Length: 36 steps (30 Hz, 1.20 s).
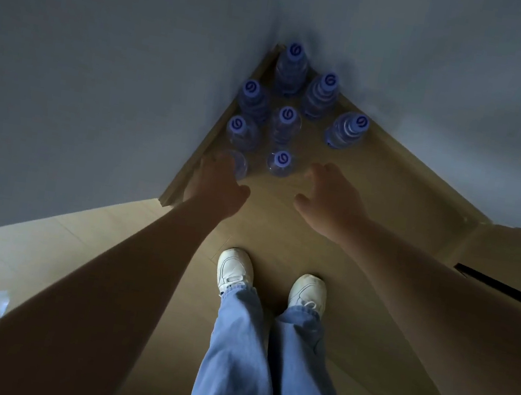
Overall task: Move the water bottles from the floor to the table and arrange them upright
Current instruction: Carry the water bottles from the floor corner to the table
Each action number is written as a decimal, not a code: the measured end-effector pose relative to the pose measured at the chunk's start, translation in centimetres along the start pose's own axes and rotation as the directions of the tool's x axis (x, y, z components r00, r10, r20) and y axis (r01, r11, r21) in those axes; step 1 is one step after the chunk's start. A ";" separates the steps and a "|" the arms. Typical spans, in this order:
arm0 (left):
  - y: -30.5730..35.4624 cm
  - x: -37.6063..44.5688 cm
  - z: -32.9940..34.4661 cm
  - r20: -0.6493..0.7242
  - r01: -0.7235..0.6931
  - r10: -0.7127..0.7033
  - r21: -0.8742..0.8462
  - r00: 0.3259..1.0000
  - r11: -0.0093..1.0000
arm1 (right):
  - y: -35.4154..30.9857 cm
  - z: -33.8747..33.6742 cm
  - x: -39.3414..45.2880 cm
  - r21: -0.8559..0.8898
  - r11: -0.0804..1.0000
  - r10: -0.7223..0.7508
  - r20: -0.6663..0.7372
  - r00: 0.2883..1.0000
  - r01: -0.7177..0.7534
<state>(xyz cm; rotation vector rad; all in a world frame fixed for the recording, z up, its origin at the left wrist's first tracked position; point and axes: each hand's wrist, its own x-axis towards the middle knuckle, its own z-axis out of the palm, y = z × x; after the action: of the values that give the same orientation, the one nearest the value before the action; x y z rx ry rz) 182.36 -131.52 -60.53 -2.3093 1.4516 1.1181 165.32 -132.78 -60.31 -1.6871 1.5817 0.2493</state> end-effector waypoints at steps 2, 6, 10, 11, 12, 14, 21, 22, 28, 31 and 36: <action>-0.2 1.1 1.2 0.012 0.014 -0.014 0.014 1.000 1.000 | 0.3 1.0 1.2 -0.012 1.000 -0.018 -0.001 1.000 0.018; -0.9 3.7 2.3 -0.002 0.022 -0.022 0.030 1.000 0.999 | 0.4 2.4 3.9 -0.084 0.992 -0.094 -0.015 0.995 0.093; -1.8 5.7 3.3 -0.003 0.024 -0.024 0.076 1.000 0.997 | 0.5 3.9 6.1 -0.119 0.985 -0.127 -0.023 0.992 0.124; -2.0 5.9 3.6 -0.006 0.024 -0.023 0.079 1.000 0.997 | 0.4 4.3 6.5 -0.107 0.987 -0.125 -0.028 0.992 0.122; -2.1 6.2 3.8 -0.008 0.024 -0.024 0.079 1.000 0.997 | 0.4 4.6 6.9 -0.099 0.988 -0.122 -0.025 0.992 0.119; -2.5 6.6 4.4 -0.004 0.020 -0.020 0.080 1.000 0.997 | 0.4 5.1 7.5 -0.090 0.991 -0.101 0.005 0.995 0.101; -3.1 8.5 5.7 -0.064 0.009 -0.002 0.097 0.998 0.995 | 0.6 6.0 9.8 -0.127 0.985 -0.109 0.060 0.992 0.116; -3.2 8.6 6.0 -0.090 0.005 0.005 0.103 0.996 0.995 | 0.5 6.2 10.0 -0.132 0.984 -0.111 0.066 0.992 0.119; -4.5 8.8 6.5 -0.152 -0.083 0.089 0.043 0.984 0.996 | 0.0 6.6 10.6 -0.197 0.967 -0.162 0.017 0.987 0.162; -5.2 7.7 6.4 -0.173 -0.125 0.119 -0.024 0.978 0.992 | 0.1 6.8 9.6 -0.233 0.960 -0.160 0.012 0.987 0.158; -5.8 3.2 5.5 -0.121 -0.132 0.134 0.022 0.984 0.991 | -0.6 6.3 4.4 -0.211 0.966 -0.153 0.015 0.988 0.153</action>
<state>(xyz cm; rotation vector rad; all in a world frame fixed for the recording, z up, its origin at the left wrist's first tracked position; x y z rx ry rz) 185.23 -127.98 -67.80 -2.3384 1.6749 1.0109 169.06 -132.10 -67.01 -1.9635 1.4579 0.3469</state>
